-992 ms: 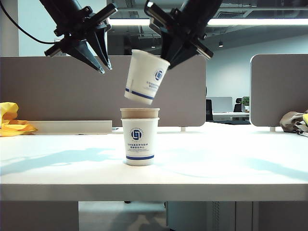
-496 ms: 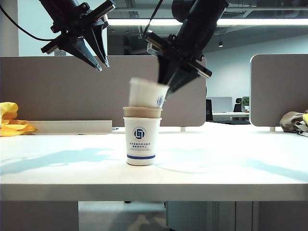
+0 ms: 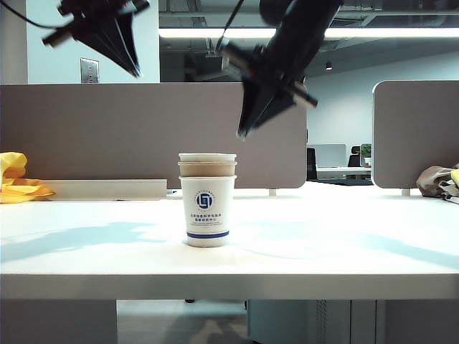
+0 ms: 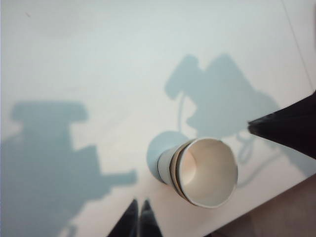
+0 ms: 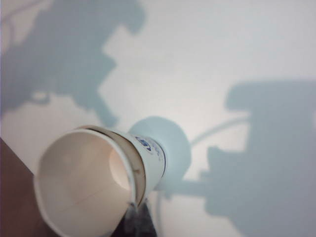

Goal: Pick up all the paper cups on the table one by one and stack them together.

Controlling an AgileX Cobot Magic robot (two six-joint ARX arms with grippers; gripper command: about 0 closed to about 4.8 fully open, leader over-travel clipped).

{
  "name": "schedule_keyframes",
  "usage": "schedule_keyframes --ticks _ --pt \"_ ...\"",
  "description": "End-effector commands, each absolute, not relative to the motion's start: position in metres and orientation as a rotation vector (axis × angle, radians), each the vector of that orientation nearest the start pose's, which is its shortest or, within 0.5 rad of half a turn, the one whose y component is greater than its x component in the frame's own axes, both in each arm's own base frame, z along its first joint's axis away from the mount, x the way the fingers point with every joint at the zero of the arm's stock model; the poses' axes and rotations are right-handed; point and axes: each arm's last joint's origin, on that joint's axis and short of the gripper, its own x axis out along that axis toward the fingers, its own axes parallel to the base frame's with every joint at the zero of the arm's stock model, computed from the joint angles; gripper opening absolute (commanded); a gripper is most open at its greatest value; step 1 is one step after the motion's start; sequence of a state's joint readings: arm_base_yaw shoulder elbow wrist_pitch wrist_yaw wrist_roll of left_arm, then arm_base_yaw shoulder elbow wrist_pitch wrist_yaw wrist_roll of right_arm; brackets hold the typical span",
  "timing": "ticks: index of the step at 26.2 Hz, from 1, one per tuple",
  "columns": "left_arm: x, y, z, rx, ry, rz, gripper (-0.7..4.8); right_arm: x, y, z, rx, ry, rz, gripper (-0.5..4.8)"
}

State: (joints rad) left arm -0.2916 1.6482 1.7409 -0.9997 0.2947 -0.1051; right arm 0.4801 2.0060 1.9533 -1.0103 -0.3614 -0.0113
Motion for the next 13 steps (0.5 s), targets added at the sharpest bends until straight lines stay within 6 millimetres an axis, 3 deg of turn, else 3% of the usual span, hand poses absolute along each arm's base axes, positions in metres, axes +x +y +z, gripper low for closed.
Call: schedule_keyframes --ticks 1,5,10,13 --pt "0.313 -0.093 0.395 -0.105 0.836 -0.475 -0.06 0.365 0.198 0.336 -0.076 0.966 0.768 -0.02" --pt "0.297 -0.077 0.417 -0.118 0.736 -0.452 -0.06 0.351 0.187 0.371 -0.099 0.831 0.77 -0.02" --pt "0.253 -0.059 0.466 -0.087 0.447 -0.423 -0.06 0.321 0.171 0.436 -0.097 0.503 0.749 -0.02" --pt "0.232 -0.055 0.478 -0.082 0.314 -0.426 -0.06 0.305 0.163 0.462 -0.097 0.37 0.747 -0.02"
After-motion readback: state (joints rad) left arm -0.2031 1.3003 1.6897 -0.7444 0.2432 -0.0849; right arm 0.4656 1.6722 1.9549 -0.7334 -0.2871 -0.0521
